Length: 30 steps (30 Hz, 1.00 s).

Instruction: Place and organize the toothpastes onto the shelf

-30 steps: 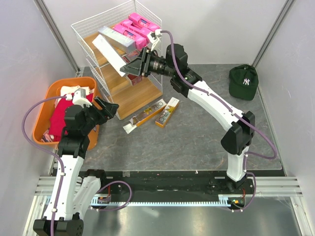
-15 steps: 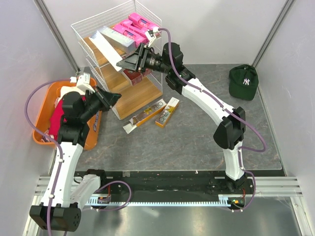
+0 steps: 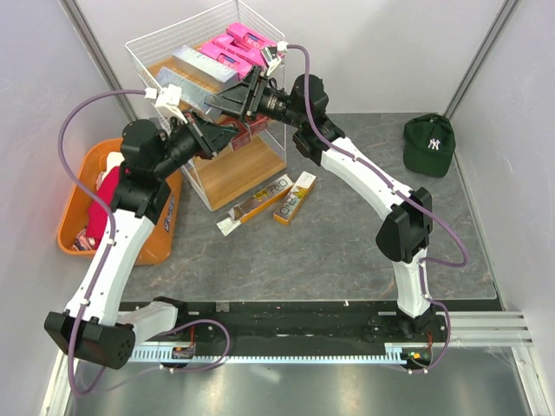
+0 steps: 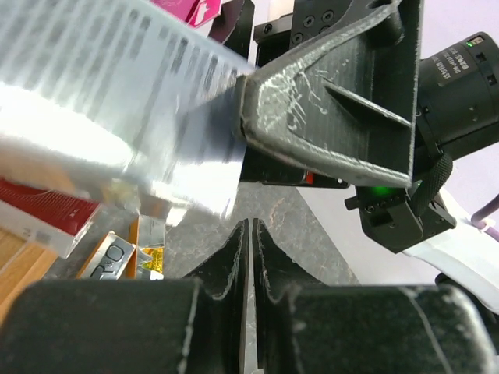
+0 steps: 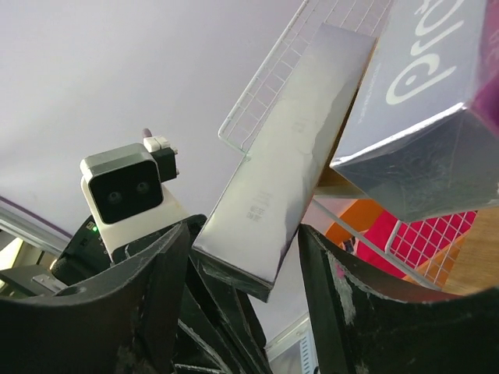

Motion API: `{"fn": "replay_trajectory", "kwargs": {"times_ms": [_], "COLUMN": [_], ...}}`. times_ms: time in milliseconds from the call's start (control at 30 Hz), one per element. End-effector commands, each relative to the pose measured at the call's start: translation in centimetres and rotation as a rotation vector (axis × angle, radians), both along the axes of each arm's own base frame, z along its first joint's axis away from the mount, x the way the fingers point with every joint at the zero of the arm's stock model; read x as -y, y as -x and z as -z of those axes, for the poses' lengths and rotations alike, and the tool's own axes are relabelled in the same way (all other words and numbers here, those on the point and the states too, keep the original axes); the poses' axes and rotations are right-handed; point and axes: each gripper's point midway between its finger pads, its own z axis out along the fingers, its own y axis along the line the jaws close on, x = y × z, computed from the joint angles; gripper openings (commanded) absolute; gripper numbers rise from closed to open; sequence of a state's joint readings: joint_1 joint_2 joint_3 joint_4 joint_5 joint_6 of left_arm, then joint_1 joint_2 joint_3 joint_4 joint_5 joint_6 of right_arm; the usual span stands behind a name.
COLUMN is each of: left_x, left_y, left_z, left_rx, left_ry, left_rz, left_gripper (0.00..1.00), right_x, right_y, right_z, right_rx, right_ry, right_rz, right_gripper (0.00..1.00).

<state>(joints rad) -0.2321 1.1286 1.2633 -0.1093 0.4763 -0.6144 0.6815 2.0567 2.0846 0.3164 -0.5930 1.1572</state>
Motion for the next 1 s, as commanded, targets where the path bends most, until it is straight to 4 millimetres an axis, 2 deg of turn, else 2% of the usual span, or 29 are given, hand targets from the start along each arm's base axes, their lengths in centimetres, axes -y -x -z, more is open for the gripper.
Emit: {"fn": "replay_trajectory", "kwargs": {"times_ms": [0, 233, 333, 467, 633, 933, 967], "left_x": [0.1, -0.9, -0.7, -1.1, -2.4, -4.0, -4.1], "left_y": [-0.1, -0.9, -0.6, -1.0, -2.2, -3.1, -3.1], "left_z": [-3.7, -4.5, -5.7, -6.2, -6.0, -6.7, -6.2], "left_rx": [0.1, 0.113, 0.155, 0.163, 0.13, 0.138, 0.116], "left_ry": [0.038, 0.08, 0.117, 0.151, 0.161, 0.136, 0.129], "left_rz": [-0.019, -0.095, -0.084, -0.115, -0.211, -0.308, -0.313], "left_gripper": [0.09, 0.08, 0.08, 0.08, 0.06, 0.05, 0.05], "right_x": [0.5, 0.6, 0.6, 0.7, 0.9, 1.8, 2.0], "right_y": [0.2, 0.3, 0.2, 0.3, 0.8, 1.6, 1.8], "right_z": [-1.7, -1.6, -1.3, -1.3, -1.8, -2.6, -2.9], "right_rx": [0.031, 0.017, 0.009, 0.003, 0.011, 0.025, 0.032], "right_ry": [-0.062, -0.071, -0.071, -0.073, -0.086, -0.103, -0.108], "right_rz": [0.003, -0.001, 0.001, 0.0, -0.004, -0.005, -0.005], "right_gripper": [0.66, 0.66, 0.66, 0.66, 0.67, 0.71, 0.72]}}
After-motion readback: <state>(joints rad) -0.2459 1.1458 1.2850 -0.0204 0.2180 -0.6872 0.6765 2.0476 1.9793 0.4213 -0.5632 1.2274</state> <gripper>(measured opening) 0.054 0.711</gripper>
